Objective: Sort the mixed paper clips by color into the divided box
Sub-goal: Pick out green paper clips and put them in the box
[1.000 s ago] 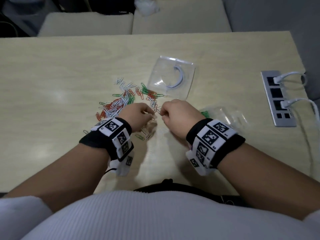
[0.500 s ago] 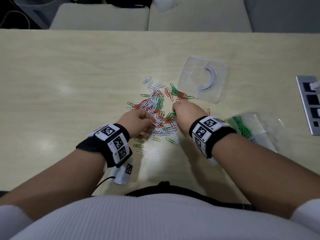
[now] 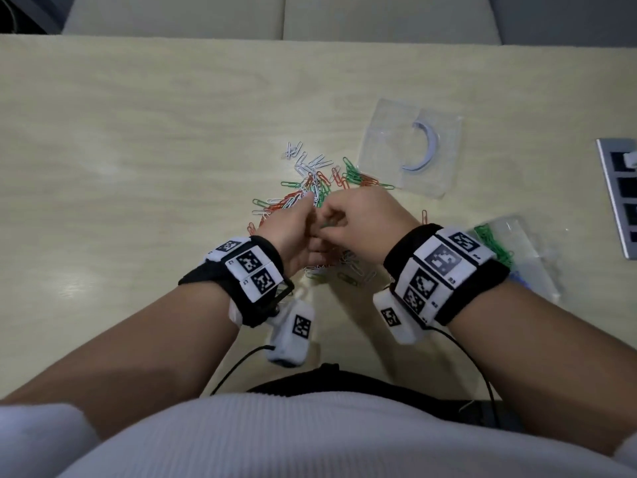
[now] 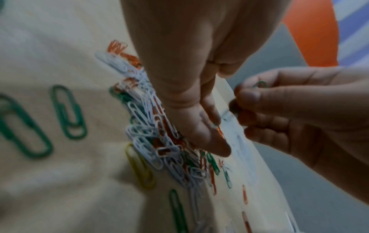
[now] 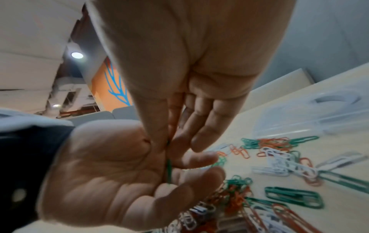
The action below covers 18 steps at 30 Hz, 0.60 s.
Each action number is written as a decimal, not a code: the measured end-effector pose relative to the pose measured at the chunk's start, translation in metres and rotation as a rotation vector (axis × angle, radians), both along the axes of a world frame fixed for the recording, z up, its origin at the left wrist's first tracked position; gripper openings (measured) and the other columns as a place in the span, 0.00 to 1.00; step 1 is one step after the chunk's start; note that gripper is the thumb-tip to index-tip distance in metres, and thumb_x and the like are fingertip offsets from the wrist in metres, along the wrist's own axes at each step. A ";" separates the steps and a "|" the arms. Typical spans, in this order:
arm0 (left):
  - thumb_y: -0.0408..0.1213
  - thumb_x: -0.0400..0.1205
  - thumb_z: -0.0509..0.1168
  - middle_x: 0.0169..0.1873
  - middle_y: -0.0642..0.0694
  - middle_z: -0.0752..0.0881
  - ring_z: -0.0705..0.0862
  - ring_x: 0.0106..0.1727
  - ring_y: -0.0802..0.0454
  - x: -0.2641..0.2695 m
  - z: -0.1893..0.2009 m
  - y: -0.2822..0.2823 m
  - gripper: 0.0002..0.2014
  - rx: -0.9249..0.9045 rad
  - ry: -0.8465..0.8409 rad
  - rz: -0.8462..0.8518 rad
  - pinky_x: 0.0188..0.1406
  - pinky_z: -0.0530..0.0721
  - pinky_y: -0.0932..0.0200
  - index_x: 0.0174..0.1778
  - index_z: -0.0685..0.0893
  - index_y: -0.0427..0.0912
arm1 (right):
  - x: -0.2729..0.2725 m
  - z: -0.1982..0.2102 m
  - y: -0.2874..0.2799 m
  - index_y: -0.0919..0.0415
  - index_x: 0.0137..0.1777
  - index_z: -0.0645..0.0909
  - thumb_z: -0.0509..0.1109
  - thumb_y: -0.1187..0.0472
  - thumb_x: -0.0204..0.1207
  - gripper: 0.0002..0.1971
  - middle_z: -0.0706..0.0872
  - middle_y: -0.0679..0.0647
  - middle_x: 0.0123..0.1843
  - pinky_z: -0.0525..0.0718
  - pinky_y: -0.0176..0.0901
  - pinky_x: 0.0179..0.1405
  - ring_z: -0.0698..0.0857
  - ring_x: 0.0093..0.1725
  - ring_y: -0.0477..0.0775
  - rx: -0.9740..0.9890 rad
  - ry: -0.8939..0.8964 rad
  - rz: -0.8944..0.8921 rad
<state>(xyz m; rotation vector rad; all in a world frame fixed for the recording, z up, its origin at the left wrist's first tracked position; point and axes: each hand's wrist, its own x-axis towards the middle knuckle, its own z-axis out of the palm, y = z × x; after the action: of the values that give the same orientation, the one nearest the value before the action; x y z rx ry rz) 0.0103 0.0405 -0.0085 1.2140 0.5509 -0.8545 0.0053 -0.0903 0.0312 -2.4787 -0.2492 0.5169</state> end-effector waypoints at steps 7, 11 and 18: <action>0.43 0.88 0.55 0.25 0.45 0.83 0.81 0.24 0.55 -0.002 -0.003 0.011 0.19 0.094 0.065 -0.074 0.24 0.82 0.63 0.38 0.83 0.38 | 0.014 -0.029 -0.024 0.56 0.49 0.84 0.66 0.63 0.77 0.06 0.86 0.52 0.48 0.82 0.43 0.49 0.83 0.49 0.53 -0.320 0.052 -0.077; 0.41 0.88 0.55 0.27 0.46 0.83 0.81 0.25 0.55 -0.004 -0.006 0.021 0.17 0.134 0.061 -0.097 0.24 0.82 0.63 0.41 0.83 0.37 | 0.006 -0.047 -0.027 0.59 0.51 0.83 0.66 0.65 0.78 0.05 0.83 0.56 0.50 0.78 0.42 0.44 0.82 0.49 0.55 -0.458 0.049 0.018; 0.42 0.88 0.56 0.31 0.43 0.85 0.85 0.29 0.54 -0.006 -0.009 0.020 0.17 0.159 0.047 -0.062 0.29 0.85 0.60 0.45 0.85 0.36 | 0.006 -0.043 -0.032 0.53 0.45 0.84 0.69 0.62 0.76 0.03 0.86 0.51 0.47 0.78 0.41 0.46 0.83 0.51 0.54 -0.348 0.103 -0.088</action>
<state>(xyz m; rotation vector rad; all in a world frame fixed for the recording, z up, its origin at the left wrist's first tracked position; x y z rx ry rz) 0.0046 0.0608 -0.0170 1.3643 0.6312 -0.9066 0.0114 -0.1223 -0.0122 -2.7717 -0.0077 0.6984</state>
